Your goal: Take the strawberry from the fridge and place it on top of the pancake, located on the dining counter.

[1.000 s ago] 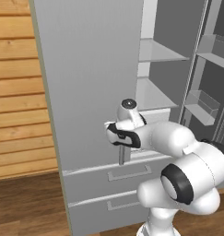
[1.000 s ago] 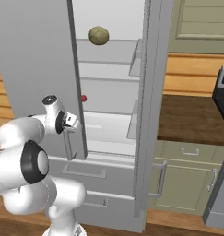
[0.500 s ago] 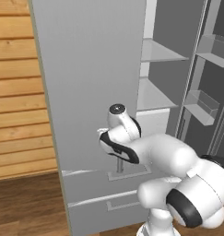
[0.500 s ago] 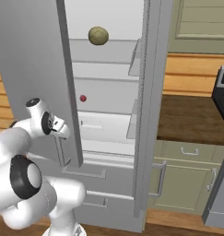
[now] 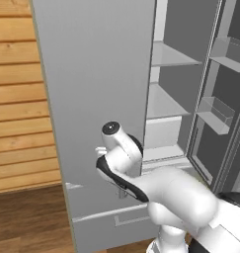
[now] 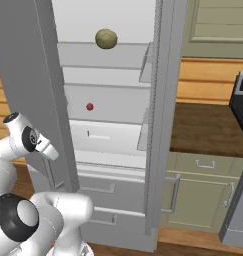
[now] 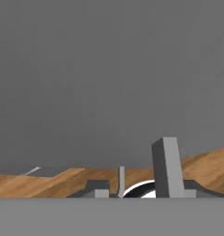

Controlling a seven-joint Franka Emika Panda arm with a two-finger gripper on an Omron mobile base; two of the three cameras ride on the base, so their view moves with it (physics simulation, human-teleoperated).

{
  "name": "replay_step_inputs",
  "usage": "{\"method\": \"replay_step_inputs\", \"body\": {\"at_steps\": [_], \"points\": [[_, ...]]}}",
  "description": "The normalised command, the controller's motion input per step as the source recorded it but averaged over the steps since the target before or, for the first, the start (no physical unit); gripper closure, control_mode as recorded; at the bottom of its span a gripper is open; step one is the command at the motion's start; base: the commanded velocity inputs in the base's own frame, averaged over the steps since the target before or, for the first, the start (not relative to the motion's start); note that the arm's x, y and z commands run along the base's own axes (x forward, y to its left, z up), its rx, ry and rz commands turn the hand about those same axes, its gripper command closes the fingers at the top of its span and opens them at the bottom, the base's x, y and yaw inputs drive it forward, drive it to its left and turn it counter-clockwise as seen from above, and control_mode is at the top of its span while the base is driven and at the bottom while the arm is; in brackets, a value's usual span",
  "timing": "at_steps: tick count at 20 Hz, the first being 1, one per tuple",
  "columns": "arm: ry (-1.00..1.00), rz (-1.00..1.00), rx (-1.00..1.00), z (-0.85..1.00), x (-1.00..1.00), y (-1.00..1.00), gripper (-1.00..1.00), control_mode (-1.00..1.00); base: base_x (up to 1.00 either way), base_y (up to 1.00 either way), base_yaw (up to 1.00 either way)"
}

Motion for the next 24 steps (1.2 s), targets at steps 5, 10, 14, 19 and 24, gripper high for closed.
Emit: {"method": "replay_step_inputs", "body": {"at_steps": [5, 10, 14, 19, 24], "points": [[0.0, -0.04, -0.16, -0.01, -0.54, 0.46, -1.0, -1.0, 0.0, 0.0, 0.0], [-0.02, 0.0, -0.15, 0.04, -0.38, 0.33, -1.0, -1.0, 0.0, 0.0, 0.0], [-0.08, 0.0, -0.11, 0.48, -0.4, 0.0, -1.0, -1.0, 0.0, 0.0, 0.0], [-0.11, 0.0, -0.09, 0.75, -0.47, 0.0, -1.0, -1.0, 0.0, 0.0, 0.0], [-0.17, 0.0, 0.17, 0.37, -0.69, -0.32, -1.0, -1.0, 0.0, 0.0, 0.0]]}}
